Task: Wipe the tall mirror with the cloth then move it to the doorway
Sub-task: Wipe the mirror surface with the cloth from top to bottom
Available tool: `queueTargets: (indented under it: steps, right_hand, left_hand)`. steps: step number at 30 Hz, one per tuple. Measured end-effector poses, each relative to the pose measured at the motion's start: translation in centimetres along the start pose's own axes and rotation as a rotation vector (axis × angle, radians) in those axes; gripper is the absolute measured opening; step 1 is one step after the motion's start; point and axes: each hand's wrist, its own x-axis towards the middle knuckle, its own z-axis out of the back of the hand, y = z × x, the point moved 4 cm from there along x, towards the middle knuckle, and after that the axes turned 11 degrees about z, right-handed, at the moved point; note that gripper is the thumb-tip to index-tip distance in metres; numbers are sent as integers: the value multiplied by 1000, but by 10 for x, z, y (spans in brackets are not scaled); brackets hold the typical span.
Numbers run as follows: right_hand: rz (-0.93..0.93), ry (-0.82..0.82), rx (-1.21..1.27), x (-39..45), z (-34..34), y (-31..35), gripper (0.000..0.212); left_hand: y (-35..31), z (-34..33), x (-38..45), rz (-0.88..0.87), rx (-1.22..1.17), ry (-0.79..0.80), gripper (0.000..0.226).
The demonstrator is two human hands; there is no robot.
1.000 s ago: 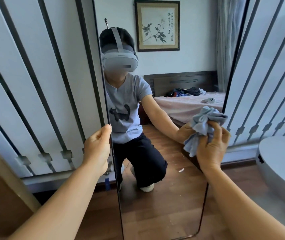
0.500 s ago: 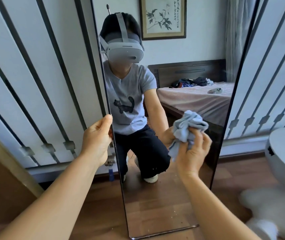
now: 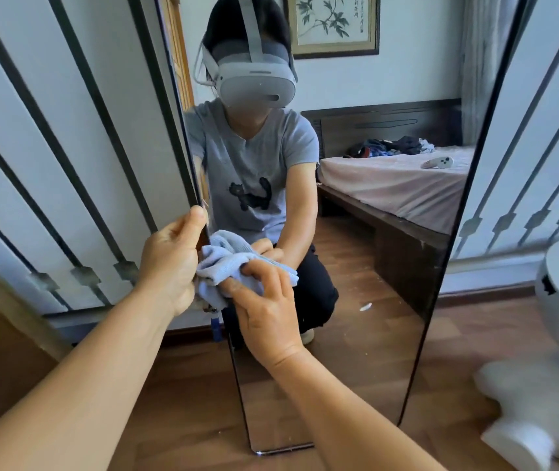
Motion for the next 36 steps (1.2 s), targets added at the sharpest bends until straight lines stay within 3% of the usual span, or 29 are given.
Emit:
queueTargets:
  steps: [3,17,26,29,36]
  right_hand:
    - [-20,-27,-34,-2,15,-19,20]
    - [-469,-483,-190,-41,127,-152,36]
    - [-572,-526,-236,-59,129,-153,39]
    - [-533,-499,-201,-54,109,-125,41]
    - [-197,-289,-169,-39,24,-40,36]
  left_hand:
    - [2,-2,1,-12,10,18,26]
    - [20,-5,-11,-25,-107,15,22]
    - [63,8,-15,-4,-82,93,24]
    - [67,8,-13,-34,-98,121,27]
    - [69,13,-9,-33,-94,168,30]
